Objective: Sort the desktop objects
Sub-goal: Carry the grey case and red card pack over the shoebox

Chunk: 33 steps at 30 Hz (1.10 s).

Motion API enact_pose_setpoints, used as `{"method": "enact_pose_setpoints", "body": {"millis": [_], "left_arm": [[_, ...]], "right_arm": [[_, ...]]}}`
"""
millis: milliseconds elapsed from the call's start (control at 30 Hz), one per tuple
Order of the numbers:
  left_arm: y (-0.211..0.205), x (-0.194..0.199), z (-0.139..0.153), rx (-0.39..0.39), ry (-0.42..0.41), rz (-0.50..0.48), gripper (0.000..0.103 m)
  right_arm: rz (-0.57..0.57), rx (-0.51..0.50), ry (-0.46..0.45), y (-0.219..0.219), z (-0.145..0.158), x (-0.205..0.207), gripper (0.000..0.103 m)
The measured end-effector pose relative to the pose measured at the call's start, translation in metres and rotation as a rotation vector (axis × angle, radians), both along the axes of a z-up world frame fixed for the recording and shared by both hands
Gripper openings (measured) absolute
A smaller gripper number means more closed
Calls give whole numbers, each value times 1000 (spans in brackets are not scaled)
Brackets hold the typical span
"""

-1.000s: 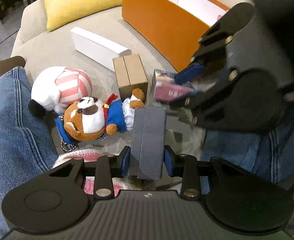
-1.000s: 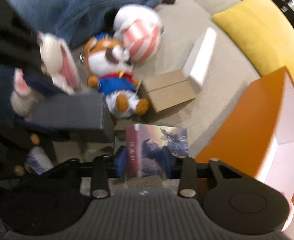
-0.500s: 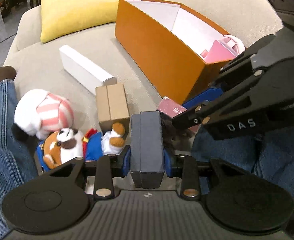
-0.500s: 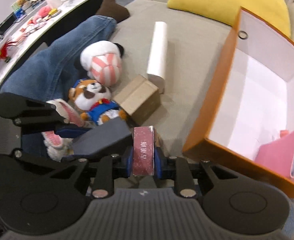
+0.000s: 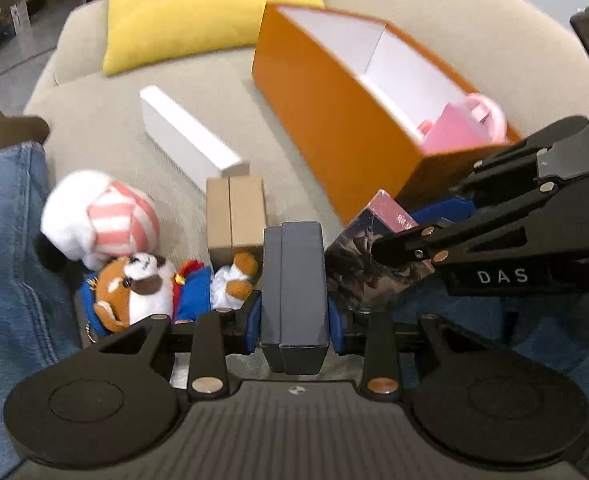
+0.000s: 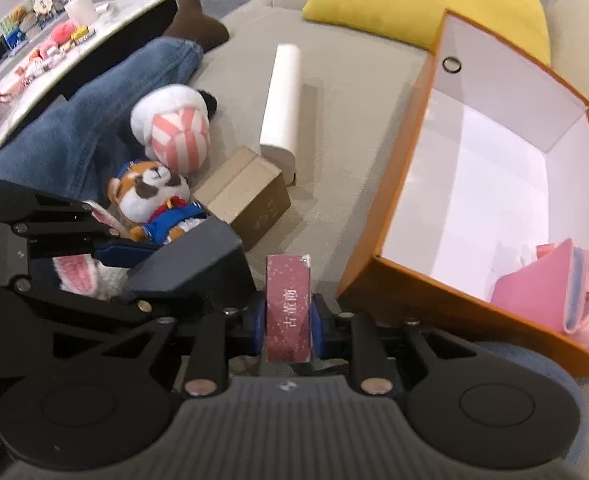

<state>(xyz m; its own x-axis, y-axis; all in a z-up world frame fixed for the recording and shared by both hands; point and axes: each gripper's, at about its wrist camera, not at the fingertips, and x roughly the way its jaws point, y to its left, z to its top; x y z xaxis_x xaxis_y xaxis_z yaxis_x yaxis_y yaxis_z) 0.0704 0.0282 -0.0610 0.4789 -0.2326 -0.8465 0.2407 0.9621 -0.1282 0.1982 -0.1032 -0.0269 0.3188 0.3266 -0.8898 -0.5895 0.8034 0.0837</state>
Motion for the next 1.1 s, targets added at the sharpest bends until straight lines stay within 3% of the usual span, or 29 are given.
{"method": "enact_pose_setpoints", "body": {"millis": [233,467,567,733,933,1100], "left_arm": [[-14,-7,60,6,-97,11,38],[-43,17,116,-22,-238,-43,38],[-59,36,125,-57,-275,-54,38],[-90,78,106,-116,-229,-59,38],[-111,124,49,-158,-70,-13,37],[-116,148,15,-174,16,39,37]], "right_arm": [[-45,101,-38,-26,63,-12,24],[-111,119,-194,-55,129,-16,24],[-157,110,-257,-70,146,-11,24],[-261,107,-224,-105,140,22,24],[-344,96,-53,-132,85,65,24],[-376,65,-1,-134,51,86,24]]}}
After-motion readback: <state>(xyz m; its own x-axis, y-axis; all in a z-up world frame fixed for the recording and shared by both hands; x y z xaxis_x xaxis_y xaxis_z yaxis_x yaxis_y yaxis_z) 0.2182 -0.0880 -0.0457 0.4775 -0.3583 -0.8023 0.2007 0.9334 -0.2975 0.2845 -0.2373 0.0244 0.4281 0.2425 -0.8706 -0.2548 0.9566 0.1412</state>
